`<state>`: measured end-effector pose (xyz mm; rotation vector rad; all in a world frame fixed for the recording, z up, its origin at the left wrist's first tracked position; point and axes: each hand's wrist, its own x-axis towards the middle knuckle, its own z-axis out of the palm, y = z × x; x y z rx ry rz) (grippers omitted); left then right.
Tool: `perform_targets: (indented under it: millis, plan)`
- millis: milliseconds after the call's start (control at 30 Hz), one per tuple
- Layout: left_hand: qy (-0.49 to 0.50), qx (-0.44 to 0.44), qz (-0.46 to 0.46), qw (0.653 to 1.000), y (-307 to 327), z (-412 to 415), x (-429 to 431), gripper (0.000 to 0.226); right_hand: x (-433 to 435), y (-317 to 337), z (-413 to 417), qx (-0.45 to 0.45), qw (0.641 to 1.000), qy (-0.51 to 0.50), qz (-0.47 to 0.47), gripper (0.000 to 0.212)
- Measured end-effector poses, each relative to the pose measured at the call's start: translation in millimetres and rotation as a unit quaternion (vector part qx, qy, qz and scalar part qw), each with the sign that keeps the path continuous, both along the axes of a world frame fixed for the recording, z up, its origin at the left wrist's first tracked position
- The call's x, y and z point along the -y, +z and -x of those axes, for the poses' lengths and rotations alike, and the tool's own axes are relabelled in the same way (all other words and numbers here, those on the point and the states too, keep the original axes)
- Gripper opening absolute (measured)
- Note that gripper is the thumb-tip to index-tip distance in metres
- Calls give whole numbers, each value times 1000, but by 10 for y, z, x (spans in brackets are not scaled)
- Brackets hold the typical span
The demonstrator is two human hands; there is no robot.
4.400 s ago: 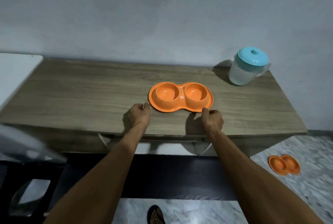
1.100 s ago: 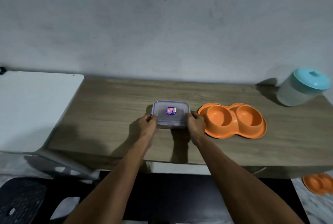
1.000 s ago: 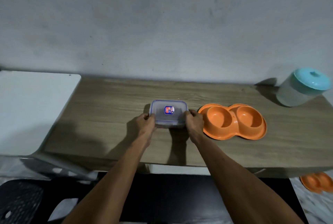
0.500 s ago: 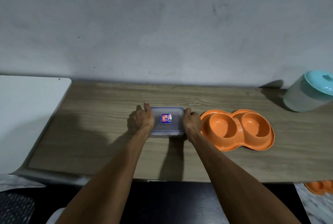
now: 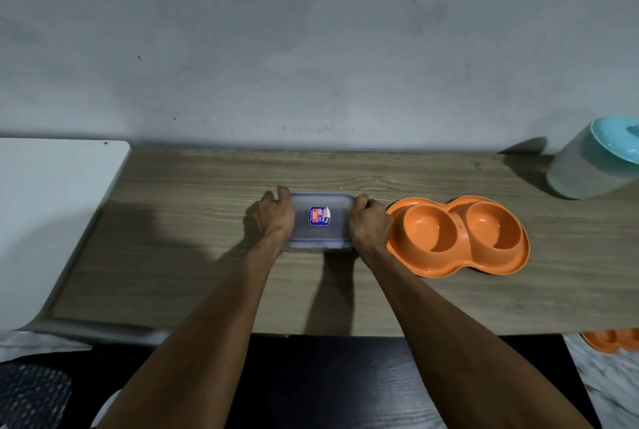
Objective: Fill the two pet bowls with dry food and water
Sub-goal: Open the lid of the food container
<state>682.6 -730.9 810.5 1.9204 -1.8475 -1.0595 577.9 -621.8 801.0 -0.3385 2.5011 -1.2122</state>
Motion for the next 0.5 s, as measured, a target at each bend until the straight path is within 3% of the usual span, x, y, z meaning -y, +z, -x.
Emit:
perform_targets:
  millis: [167,267,400,500]
  plan:
    - [25,-48,6,999,86,-5,-51,52,-9,18,-9,-24,999,-10,-25,42]
    - [70,-97,-15,993,203,-51,-89,53,0,67,31,-83,992,-10,-90,35]
    - [139,-165,-29,976,202,-257,-166,58,123,224,126,-236,957,85,-145,31]
    - [158,-254,-129,945,108,-332,-383,74,373,351,144,-234,943,189,-139,31]
